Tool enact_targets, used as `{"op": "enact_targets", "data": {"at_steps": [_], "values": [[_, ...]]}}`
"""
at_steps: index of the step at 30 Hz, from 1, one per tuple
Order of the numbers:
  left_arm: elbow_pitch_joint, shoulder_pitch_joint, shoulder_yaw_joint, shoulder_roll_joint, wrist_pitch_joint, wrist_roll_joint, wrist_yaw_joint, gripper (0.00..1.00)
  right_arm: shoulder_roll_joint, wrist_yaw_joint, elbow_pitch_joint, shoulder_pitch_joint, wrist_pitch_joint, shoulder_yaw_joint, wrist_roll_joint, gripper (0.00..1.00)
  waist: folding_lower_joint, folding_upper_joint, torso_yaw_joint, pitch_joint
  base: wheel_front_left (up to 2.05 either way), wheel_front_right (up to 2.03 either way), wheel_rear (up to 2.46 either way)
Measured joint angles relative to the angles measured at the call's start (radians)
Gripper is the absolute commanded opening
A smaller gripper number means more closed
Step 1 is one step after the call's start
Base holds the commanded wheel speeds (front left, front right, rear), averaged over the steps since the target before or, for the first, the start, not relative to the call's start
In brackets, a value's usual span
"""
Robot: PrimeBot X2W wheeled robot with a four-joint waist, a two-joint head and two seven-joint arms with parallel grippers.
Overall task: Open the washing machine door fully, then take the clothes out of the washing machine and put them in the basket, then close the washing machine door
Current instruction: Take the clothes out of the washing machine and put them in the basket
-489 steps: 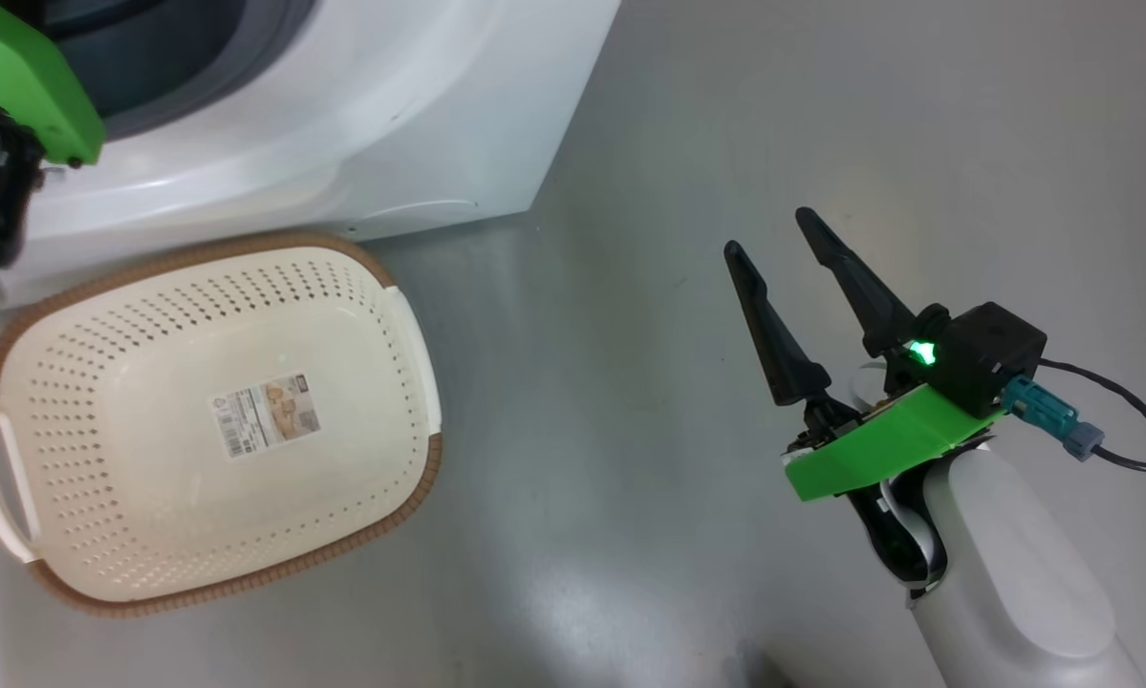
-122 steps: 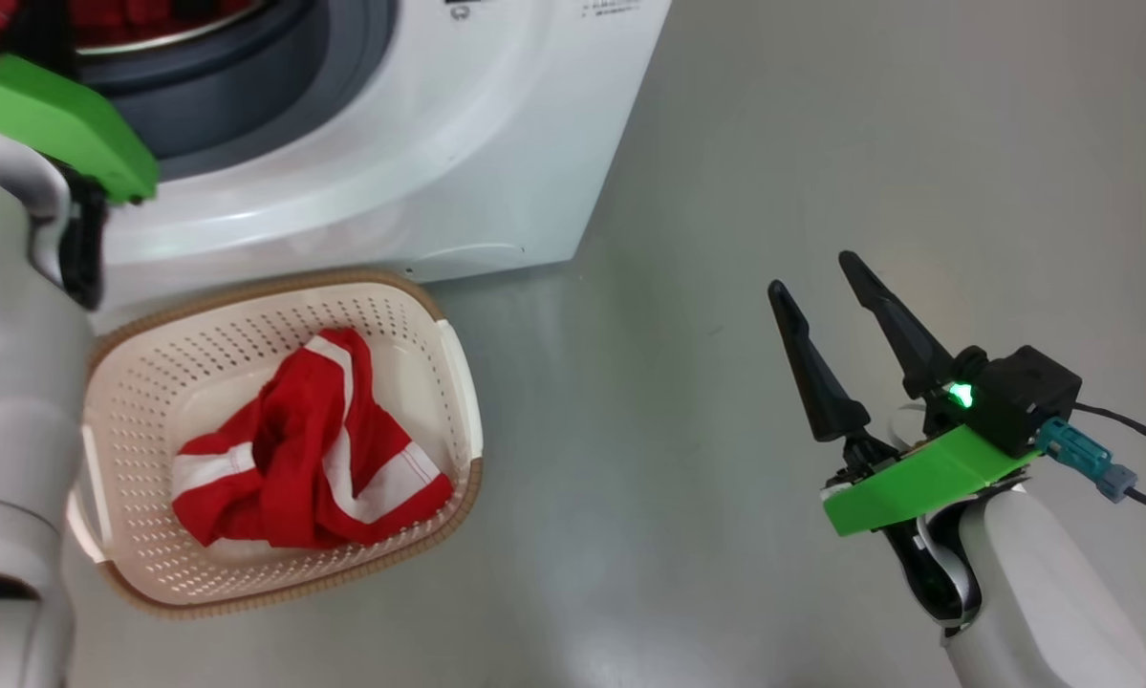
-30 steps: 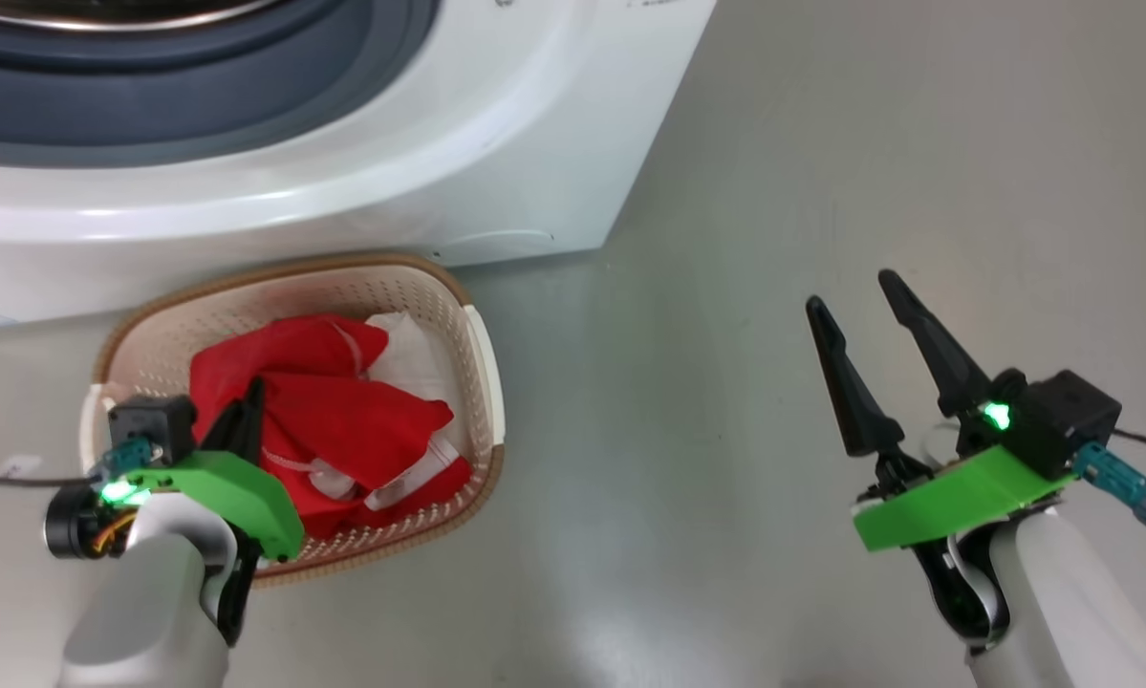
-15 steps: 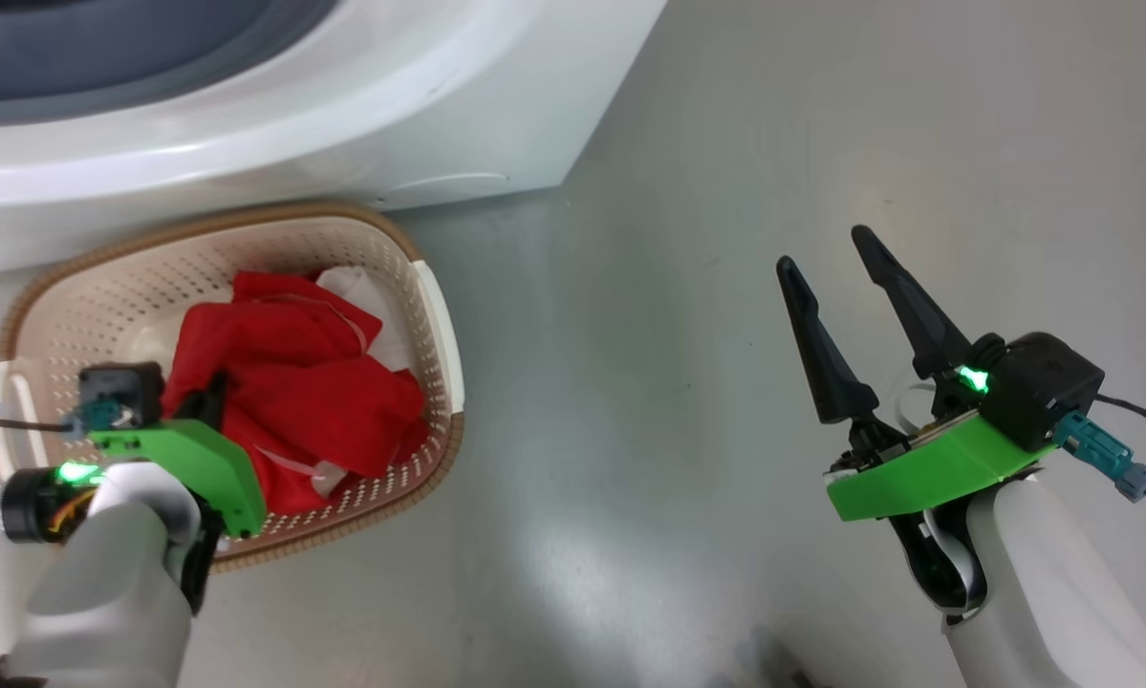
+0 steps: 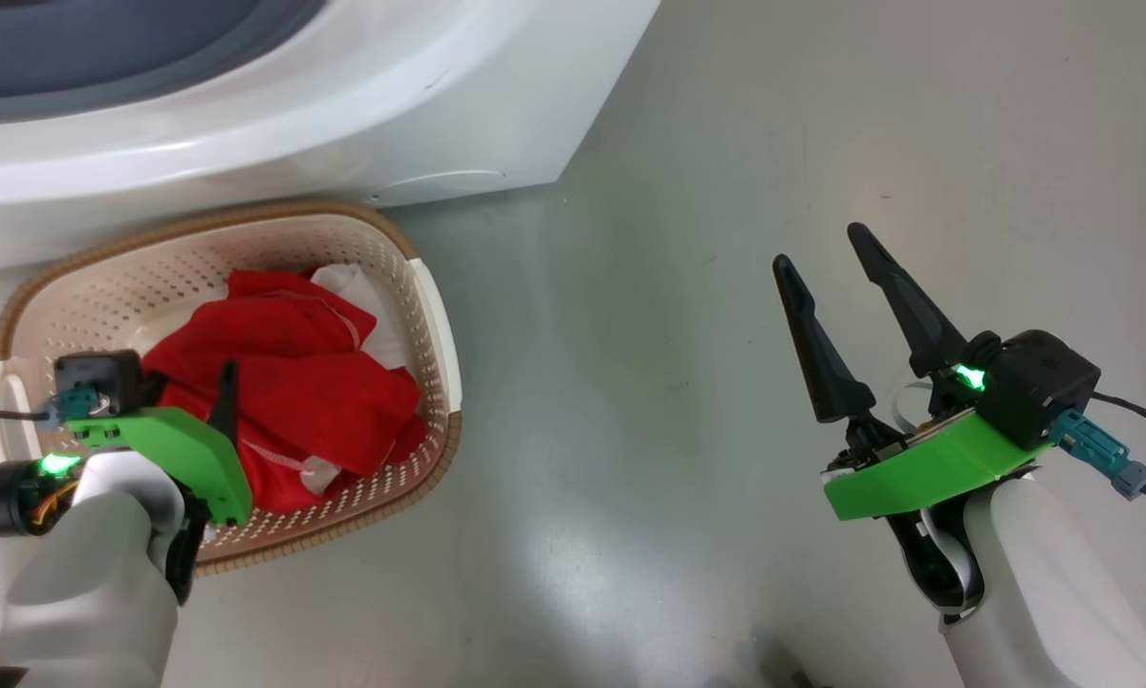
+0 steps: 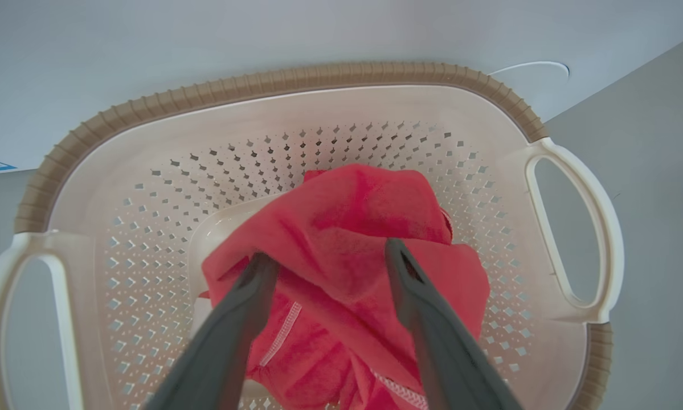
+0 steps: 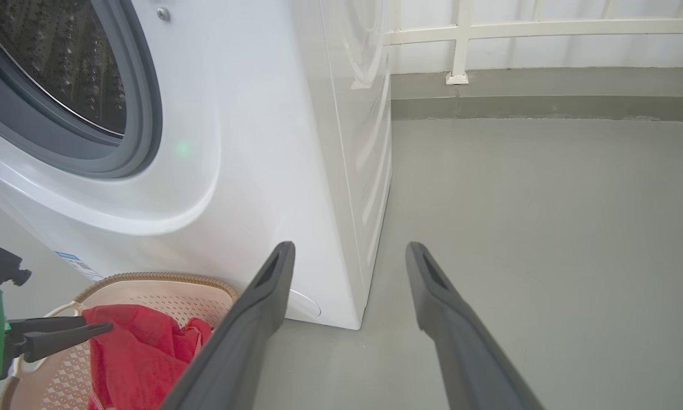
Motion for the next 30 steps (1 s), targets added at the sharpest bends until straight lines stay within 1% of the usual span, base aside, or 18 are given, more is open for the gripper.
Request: {"op": "enact_targets", "data": {"at_steps": [8,12,15,19,21,30], "values": [[-0.022,0.002,-0.04,0.0,-0.018,-0.059,0.0,1.0,-0.004,0.0,0.009,0.0,0.0,-0.001,0.0,1.0,0.0,0.0,0.013,-0.032,0.0,0.0,0.0],[-0.05,0.004,-0.056,0.002,-0.025,-0.083,0.0,1.0,-0.012,0.0,0.015,0.002,0.0,-0.006,0.0,1.0,0.0,0.0,0.022,-0.06,0.0,0.0,0.0],[-0.09,0.015,-0.05,0.012,-0.025,-0.092,0.0,1.0,-0.019,0.0,0.022,0.004,0.0,-0.016,0.001,1.0,0.0,0.0,0.031,-0.083,0.0,0.0,0.0],[-0.184,0.057,0.02,0.036,-0.026,-0.085,0.0,1.0,-0.034,0.0,0.031,0.011,0.0,-0.022,0.002,1.0,0.0,0.0,0.047,-0.126,0.0,0.0,0.0],[-0.228,0.081,0.054,0.043,-0.027,-0.059,0.0,1.0,-0.039,0.0,0.034,0.022,0.0,-0.025,0.002,1.0,0.0,0.0,0.054,-0.145,0.0,0.0,0.0],[-0.426,0.223,0.239,0.035,-0.027,0.076,0.006,1.0,-0.066,0.0,0.046,0.078,0.0,-0.029,0.01,1.0,0.0,0.0,0.081,-0.239,0.0,0.0,0.0]]}}
